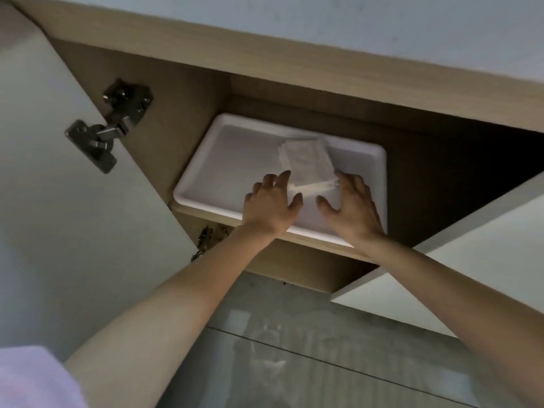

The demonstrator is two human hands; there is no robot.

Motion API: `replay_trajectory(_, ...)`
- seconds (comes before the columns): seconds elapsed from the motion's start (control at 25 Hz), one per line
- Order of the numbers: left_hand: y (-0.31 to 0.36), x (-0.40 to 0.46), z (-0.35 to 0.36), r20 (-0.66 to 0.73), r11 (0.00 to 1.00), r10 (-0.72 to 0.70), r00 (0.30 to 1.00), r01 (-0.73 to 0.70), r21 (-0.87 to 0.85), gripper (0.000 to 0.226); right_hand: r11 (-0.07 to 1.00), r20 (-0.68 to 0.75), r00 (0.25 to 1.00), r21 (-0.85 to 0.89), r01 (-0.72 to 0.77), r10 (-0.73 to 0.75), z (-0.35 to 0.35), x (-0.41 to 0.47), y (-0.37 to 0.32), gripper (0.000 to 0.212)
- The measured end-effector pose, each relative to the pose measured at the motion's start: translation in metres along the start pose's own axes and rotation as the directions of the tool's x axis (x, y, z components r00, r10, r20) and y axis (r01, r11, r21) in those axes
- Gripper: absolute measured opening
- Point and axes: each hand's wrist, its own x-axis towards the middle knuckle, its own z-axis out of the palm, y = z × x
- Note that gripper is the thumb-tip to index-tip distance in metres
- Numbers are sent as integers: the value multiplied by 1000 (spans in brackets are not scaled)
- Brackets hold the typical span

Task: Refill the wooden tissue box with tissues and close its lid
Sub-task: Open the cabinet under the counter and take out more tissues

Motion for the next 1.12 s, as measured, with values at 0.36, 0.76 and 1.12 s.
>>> replay_trajectory(0.36,-6,47,38,-109,998,53,993,-57,-38,39,942,94,938,-7,-336,335,17,79,5,62)
replay_trajectory(0.76,-12,47,26,-52,964,7,999,-21,-264,39,834,291,883,316,-453,369,6,87,-6,51)
replay_trajectory(1.12,-6,-7,-18,309,473,-310,899,428,-770,67,435,349,881,772,-464,320,-12,26,-37,47)
